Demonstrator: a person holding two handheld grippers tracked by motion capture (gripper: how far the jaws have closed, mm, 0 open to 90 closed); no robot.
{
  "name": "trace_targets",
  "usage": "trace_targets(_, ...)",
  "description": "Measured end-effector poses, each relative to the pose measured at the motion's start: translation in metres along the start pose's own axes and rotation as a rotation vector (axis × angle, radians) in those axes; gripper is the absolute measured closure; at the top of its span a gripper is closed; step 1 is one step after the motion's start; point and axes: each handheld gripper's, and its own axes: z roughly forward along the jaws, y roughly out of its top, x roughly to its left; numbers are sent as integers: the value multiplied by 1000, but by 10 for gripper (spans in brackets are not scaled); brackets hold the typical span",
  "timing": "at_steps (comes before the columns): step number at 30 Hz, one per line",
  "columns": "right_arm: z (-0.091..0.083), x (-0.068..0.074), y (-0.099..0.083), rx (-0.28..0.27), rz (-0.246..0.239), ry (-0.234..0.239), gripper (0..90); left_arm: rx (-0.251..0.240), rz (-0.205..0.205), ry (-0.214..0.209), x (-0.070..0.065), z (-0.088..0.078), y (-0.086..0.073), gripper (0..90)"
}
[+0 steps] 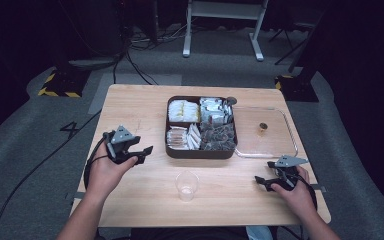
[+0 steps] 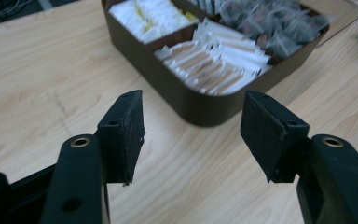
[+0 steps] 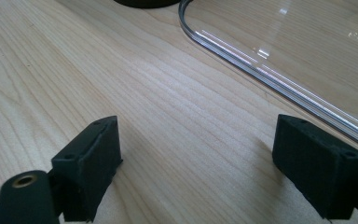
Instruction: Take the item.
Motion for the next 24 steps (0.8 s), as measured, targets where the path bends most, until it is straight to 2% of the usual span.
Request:
trace_targets(4,0,0,0,0,0,0,153,-6,19,-36,1,9,22,394)
trace_targets(8,0,0,0,0,0,0,153,-6,16,-35,9,21,41,377)
trace_targets(9,0,0,0,0,0,0,153,-12,5,-42,9,24,44,378)
trace_targets(12,0,0,0,0,1,0,154,-7,6,-64,11,34,54,378)
trace_targets(16,0,0,0,-1,-1,3,157,-5,50,-67,10,48,69,387)
trace_targets(20,0,0,0,-1,-1,3,158,3,38,-112,9,63,82,387)
trace_targets(24,0,-1,0,-1,-2,4,158,14,53,-120,10,78,92,388)
